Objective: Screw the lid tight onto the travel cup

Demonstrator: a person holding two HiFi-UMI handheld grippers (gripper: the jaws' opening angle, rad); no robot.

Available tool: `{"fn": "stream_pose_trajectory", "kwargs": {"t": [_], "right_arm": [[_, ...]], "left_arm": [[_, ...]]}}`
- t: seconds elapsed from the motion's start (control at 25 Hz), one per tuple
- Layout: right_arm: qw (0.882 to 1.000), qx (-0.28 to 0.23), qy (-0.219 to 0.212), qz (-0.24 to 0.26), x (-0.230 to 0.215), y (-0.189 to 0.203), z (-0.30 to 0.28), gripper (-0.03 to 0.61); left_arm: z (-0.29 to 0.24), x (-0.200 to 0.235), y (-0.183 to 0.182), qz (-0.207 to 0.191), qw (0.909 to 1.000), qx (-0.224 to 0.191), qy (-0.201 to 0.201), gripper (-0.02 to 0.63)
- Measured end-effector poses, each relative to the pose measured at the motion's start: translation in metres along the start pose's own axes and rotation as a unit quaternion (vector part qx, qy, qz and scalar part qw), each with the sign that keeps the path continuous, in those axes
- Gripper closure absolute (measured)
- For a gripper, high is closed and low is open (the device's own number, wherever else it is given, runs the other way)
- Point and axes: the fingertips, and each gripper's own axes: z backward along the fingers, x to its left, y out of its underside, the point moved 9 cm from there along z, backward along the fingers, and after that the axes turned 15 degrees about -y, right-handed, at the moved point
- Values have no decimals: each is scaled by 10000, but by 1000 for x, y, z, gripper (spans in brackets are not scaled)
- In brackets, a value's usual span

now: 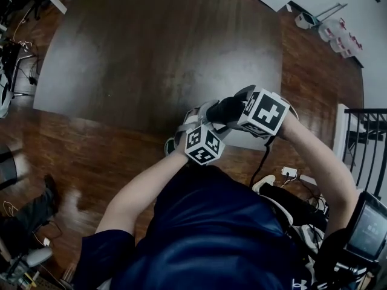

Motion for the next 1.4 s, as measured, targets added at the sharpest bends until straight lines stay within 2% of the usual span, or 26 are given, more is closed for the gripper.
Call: {"fn": "stream_pose_trajectory", "kwargs": {"t": [0.04, 0.08, 0.16, 0.24, 0.28, 0.32, 0.4, 0.48, 0.52, 0.6, 0.64, 0.68, 0.72, 0.76, 0.84, 0.88, 1.04, 1.12, 1.16, 1.2, 1.24, 1.32, 1.4], "right_arm": [[10000, -41, -5, -20, 2, 1, 0, 239], [9999, 15, -1, 167, 4, 2, -1, 240], [9940, 358, 55, 1037, 11, 2, -1, 239], [9729, 850, 142, 2146, 17, 0, -3, 239], [9618, 1037, 159, 2530, 19, -1, -5, 239], [9543, 1162, 164, 2750, 20, -2, -6, 239], [9502, 1278, 171, 2837, 20, -4, -7, 239], [9586, 1217, 172, 2568, 17, -6, -7, 239], [9680, 1098, 177, 2250, 15, -6, -6, 239], [9903, 669, 192, 1198, 9, -3, -5, 239], [9971, 409, 190, 607, 6, 0, -4, 239], [9995, 195, 183, 168, 5, 3, -3, 239], [9998, 75, 177, -29, 6, 4, -3, 239], [9998, 49, 178, -9, 7, 5, -3, 239], [9988, 189, 194, 409, 9, 4, -3, 239], [9969, 306, 185, 699, 10, 4, -3, 239], [9804, 764, -19, 1816, 13, 2, -1, 239], [9714, 912, -70, 2193, 14, 0, -2, 239], [9706, 924, -69, 2222, 14, -2, -2, 239], [9739, 870, -58, 2096, 13, -2, -2, 239], [9808, 740, -40, 1804, 12, -1, -2, 239], [9960, 275, 24, 845, 8, 5, -2, 239], [9996, -232, 139, -100, 6, 10, 1, 239]], "left_arm": [[4, -1, 1, 137, 9999, -19, 11, 207], [7, -1, 2, 199, 9997, -58, 114, 204], [6, 8, 2, 68, 9987, -122, 485, 192], [0, 18, -1, -274, 9947, -142, 977, 192], [-3, 22, -3, -478, 9914, -155, 1208, 190], [-5, 23, -5, -675, 9879, -172, 1386, 190], [-7, 24, -7, -933, 9836, -196, 1532, 214], [-6, 23, -6, -931, 9853, -222, 1412, 232], [-5, 21, -5, -851, 9880, -234, 1265, 233], [-1, 14, -4, -599, 9946, -226, 821, 237], [0, 9, -4, -437, 9972, -208, 565, 238], [2, 4, -4, -265, 9989, -191, 339, 238], [5, 1, -3, -102, 9996, -181, 198, 236], [7, -1, -2, 14, 9997, -181, 173, 235], [10, 5, -1, -34, 9990, -187, 415, 211], [10, 10, -1, -188, 9977, -187, 622, 189], [1, 28, -10, -850, 9845, -186, 1521, 186], [-3, 30, -13, -955, 9792, -154, 1781, 195], [-3, 30, -13, -937, 9787, -131, 1821, 216], [-1, 28, -12, -869, 9801, -114, 1780, 252], [1, 26, -11, -750, 9833, -103, 1654, 253], [6, 19, -9, -398, 9921, -81, 1190, 257], [11, 8, -8, 19, 9983, -35, 585, 260]]}}
